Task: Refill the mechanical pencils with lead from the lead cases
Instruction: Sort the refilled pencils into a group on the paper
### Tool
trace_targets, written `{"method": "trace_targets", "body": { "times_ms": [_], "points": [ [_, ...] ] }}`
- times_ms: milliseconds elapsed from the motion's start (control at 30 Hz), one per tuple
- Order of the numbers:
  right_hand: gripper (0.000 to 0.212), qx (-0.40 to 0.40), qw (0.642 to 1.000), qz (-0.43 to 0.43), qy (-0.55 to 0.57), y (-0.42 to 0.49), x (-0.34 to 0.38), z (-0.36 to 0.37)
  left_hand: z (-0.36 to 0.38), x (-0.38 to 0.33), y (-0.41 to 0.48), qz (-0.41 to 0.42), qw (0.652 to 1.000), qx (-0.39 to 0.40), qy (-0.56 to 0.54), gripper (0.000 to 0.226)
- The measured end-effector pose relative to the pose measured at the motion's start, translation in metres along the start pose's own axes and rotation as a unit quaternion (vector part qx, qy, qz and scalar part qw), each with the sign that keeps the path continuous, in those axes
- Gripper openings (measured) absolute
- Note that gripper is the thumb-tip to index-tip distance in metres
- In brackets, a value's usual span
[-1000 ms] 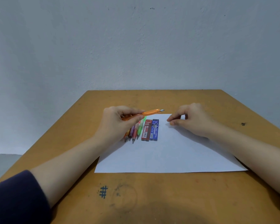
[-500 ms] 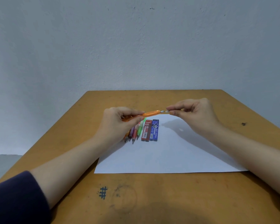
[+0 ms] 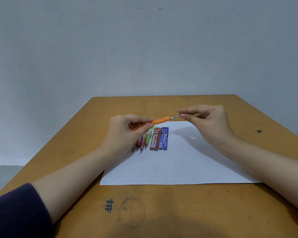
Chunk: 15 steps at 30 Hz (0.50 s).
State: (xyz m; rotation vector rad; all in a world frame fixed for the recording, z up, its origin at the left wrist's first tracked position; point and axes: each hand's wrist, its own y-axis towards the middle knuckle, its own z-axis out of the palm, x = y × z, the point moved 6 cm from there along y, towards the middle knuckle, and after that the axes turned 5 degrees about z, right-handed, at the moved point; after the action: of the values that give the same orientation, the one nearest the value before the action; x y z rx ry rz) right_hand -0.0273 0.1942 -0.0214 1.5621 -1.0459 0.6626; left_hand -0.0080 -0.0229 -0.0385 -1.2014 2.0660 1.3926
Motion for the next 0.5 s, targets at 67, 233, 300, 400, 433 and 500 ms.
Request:
{"method": "trace_targets", "body": {
  "times_ms": [67,233,300,400,433,500],
  "points": [
    [0.025,0.000,1.000,0.003,0.001,-0.0012,0.0003,0.0019,0.0002,0.0009,0.0000,-0.001,1.000,-0.002,0.005,0.016],
    [0.026,-0.003,1.000,0.002,0.000,-0.0029,0.0001,0.0038,0.0010,0.0032,-0.0008,-0.013,1.000,-0.002,0.005,0.016],
    [0.025,-0.005,1.000,0.003,-0.003,-0.0028,0.0000,0.0034,0.0012,0.0024,-0.0013,-0.017,1.000,0.000,0.002,0.017],
    [0.023,-0.002,1.000,0.007,-0.001,-0.0031,0.0000,0.0045,0.0011,0.0009,-0.0026,-0.022,1.000,0.003,-0.013,0.023],
    [0.022,0.000,1.000,0.010,0.003,-0.0034,-0.0003,0.0049,0.0014,0.0009,-0.0030,-0.026,1.000,0.003,-0.017,0.024],
    [0.020,0.002,1.000,0.018,0.012,-0.0035,-0.0013,0.0055,0.0022,0.0000,-0.0035,-0.029,1.000,0.006,-0.007,0.024]
  ]
}}
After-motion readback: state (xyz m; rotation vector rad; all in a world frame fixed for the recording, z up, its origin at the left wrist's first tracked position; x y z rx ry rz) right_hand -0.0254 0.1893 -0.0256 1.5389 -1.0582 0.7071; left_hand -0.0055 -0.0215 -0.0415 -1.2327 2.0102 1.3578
